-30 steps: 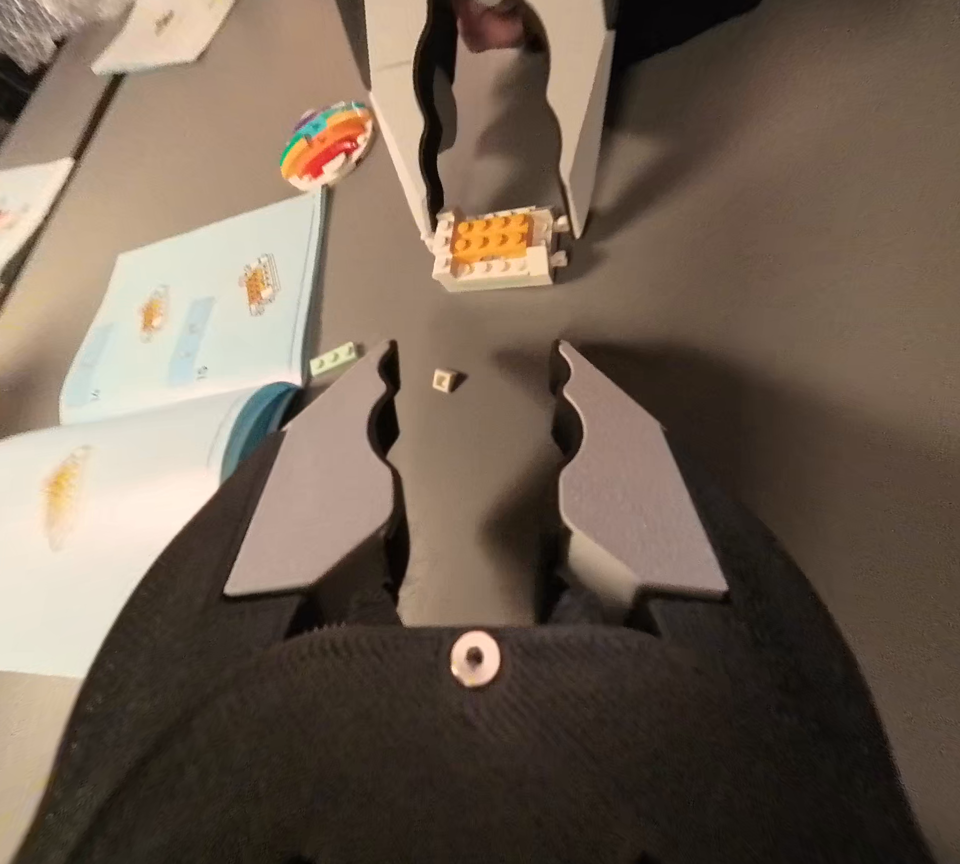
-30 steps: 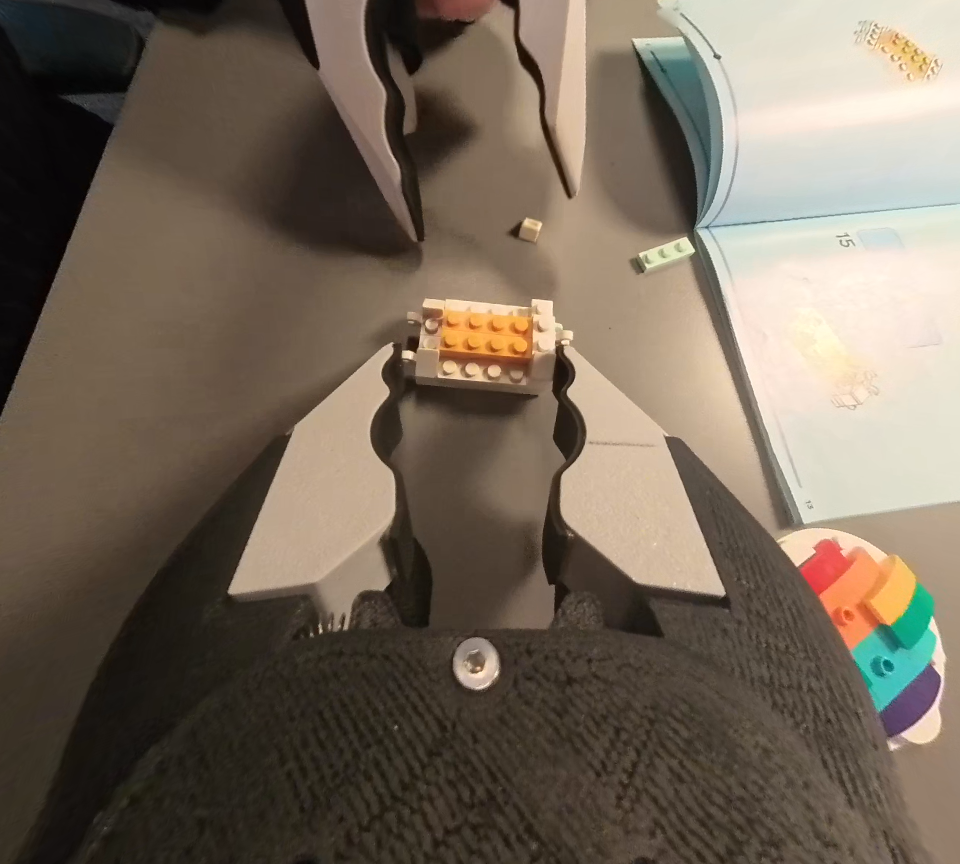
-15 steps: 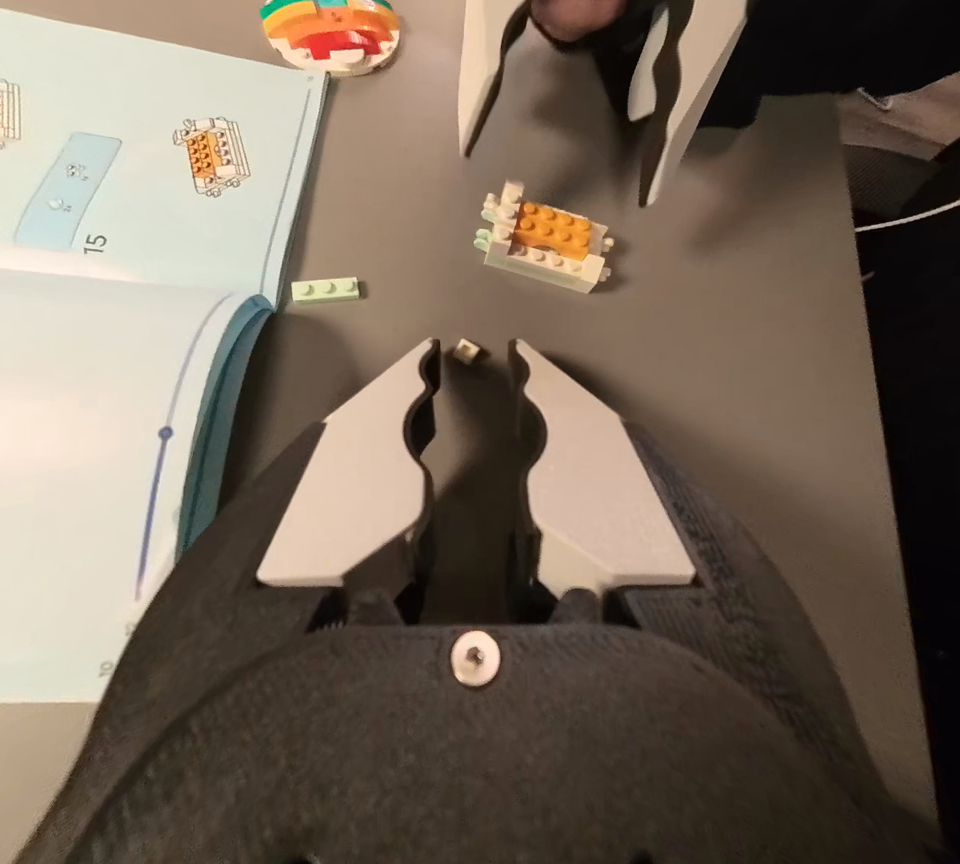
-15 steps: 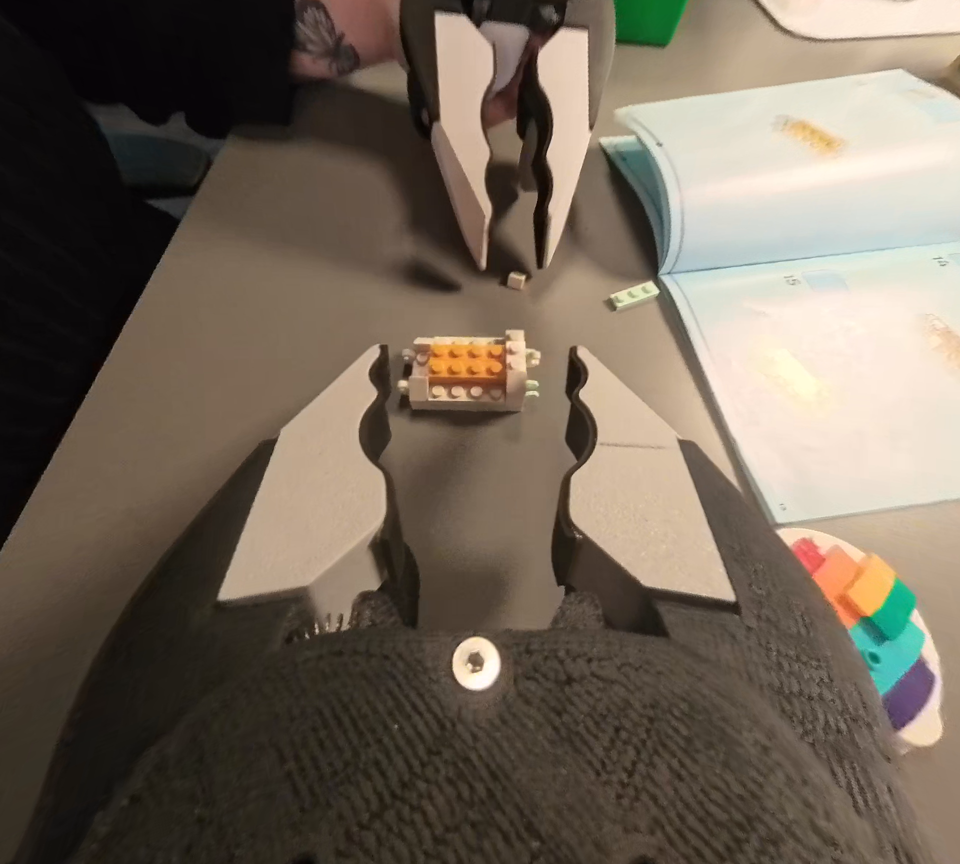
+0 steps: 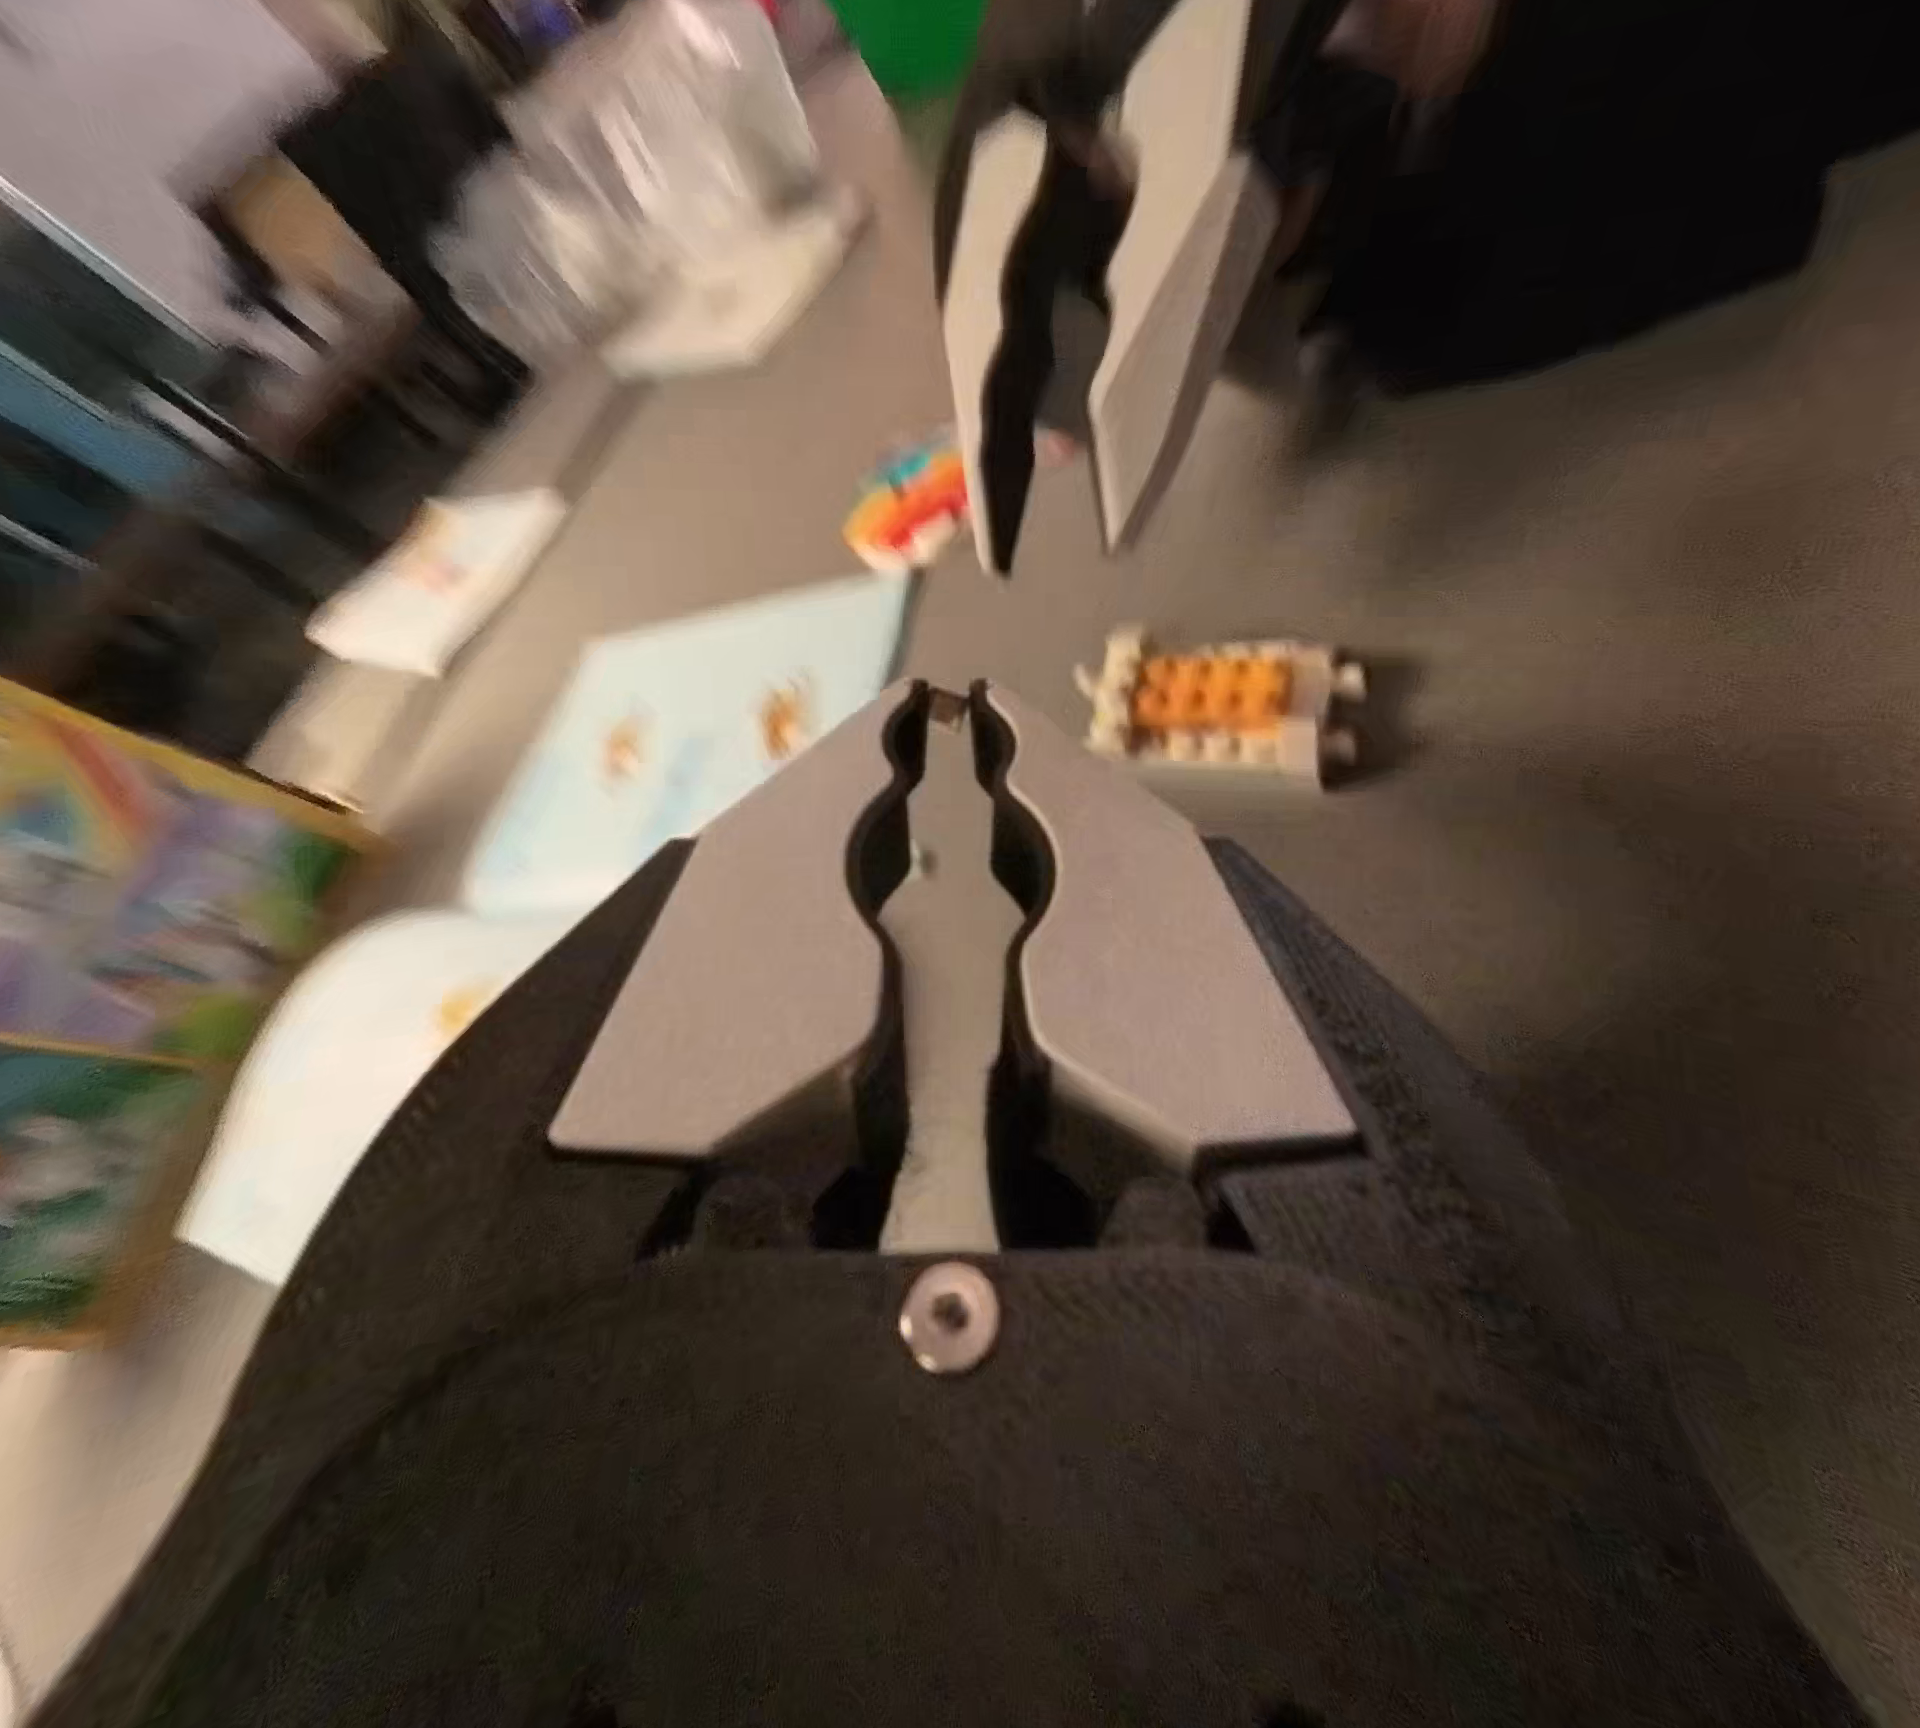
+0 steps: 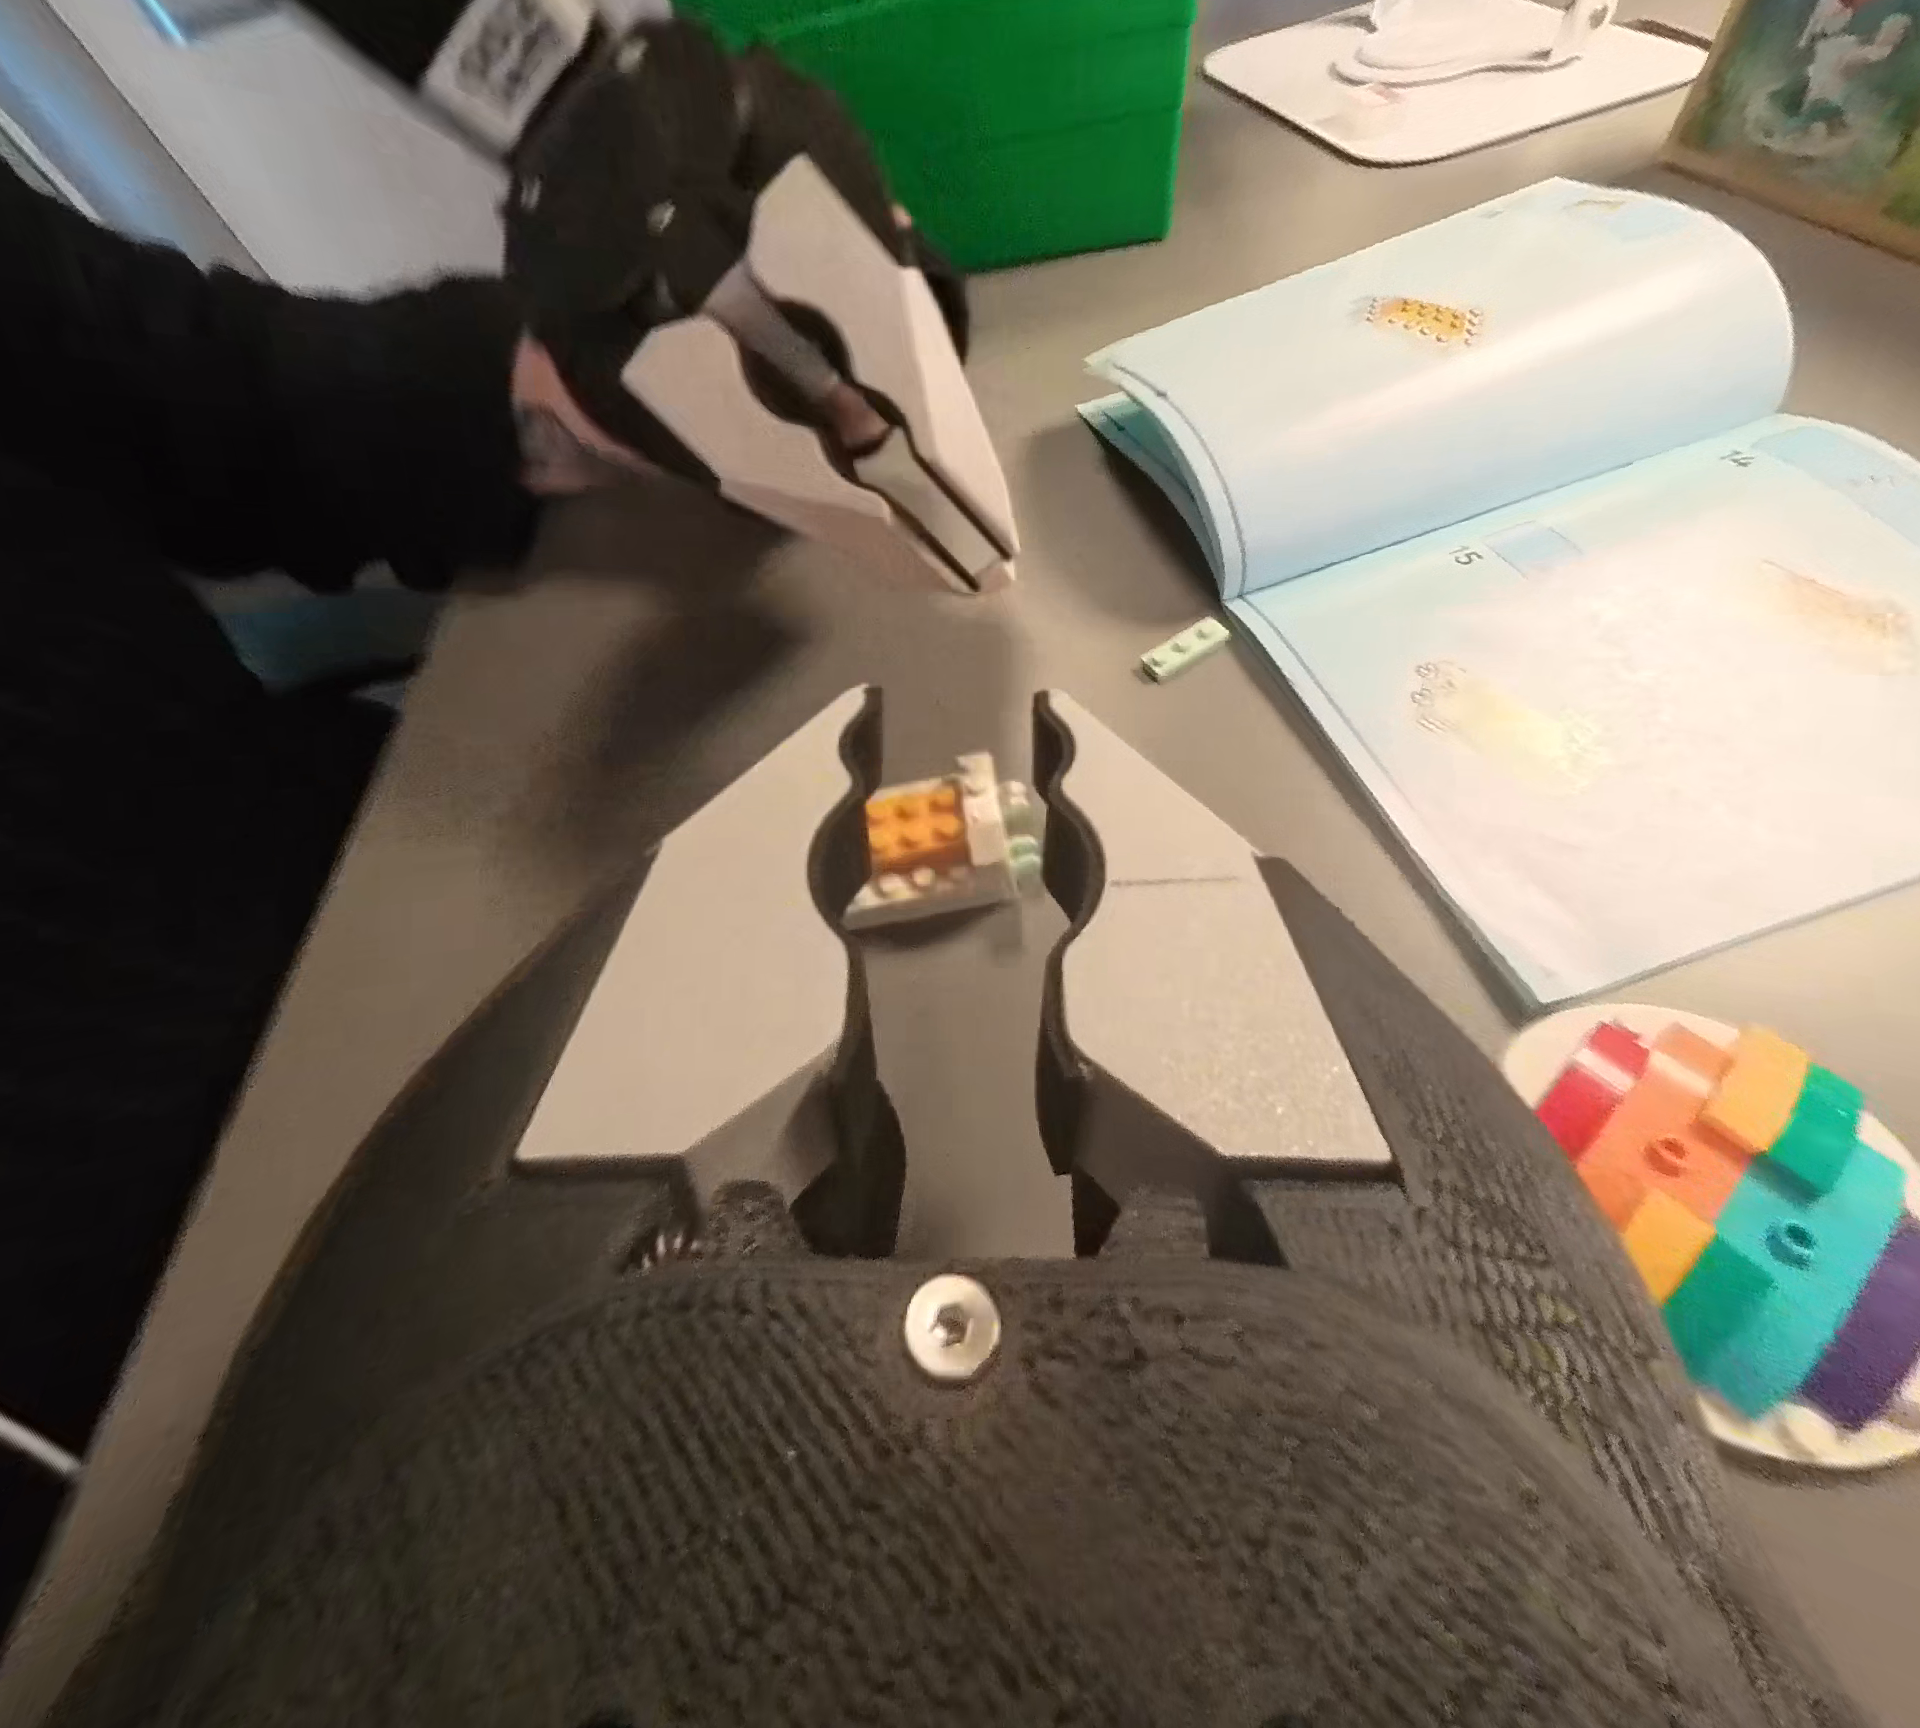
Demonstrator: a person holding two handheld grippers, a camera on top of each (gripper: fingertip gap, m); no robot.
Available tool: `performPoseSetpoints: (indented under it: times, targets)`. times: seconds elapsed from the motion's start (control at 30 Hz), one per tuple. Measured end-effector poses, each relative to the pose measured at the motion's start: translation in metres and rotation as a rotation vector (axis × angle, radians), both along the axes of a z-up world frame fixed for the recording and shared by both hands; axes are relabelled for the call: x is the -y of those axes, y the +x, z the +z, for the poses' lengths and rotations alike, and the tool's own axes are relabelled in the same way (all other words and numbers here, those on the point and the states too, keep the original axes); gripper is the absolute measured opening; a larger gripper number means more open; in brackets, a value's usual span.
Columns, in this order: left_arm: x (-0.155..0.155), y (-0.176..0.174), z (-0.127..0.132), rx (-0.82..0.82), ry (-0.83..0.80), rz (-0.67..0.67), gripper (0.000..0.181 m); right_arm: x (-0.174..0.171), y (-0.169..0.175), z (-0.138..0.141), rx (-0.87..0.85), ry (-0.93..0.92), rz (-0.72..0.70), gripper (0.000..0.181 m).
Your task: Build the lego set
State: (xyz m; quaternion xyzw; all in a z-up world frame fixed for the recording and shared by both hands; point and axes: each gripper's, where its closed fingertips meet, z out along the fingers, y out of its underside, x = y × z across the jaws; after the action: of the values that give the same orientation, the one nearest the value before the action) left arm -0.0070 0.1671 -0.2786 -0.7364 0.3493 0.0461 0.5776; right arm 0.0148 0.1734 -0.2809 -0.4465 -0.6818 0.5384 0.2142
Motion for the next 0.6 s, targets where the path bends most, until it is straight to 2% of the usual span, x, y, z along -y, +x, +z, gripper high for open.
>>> performPoseSetpoints:
  times: [0.03,0.13,0.27,0.6]
  targets:
    - [0.0,0.007,0.011,-0.051,0.091,0.001,0.007,0.002,0.0,0.005,-0.007,-0.05,0.004,0.026]
    - [0.0,0.025,0.028,-0.137,0.24,0.0,0.007,0.007,0.004,0.021,-0.035,-0.183,0.038,0.023]
    - [0.0,0.037,0.032,-0.184,0.294,-0.01,0.007,0.012,0.009,0.034,-0.048,-0.31,0.087,0.016]
    - [0.003,0.042,0.029,-0.272,0.327,-0.03,0.007,0.016,0.012,0.033,-0.034,-0.329,0.124,0.006]
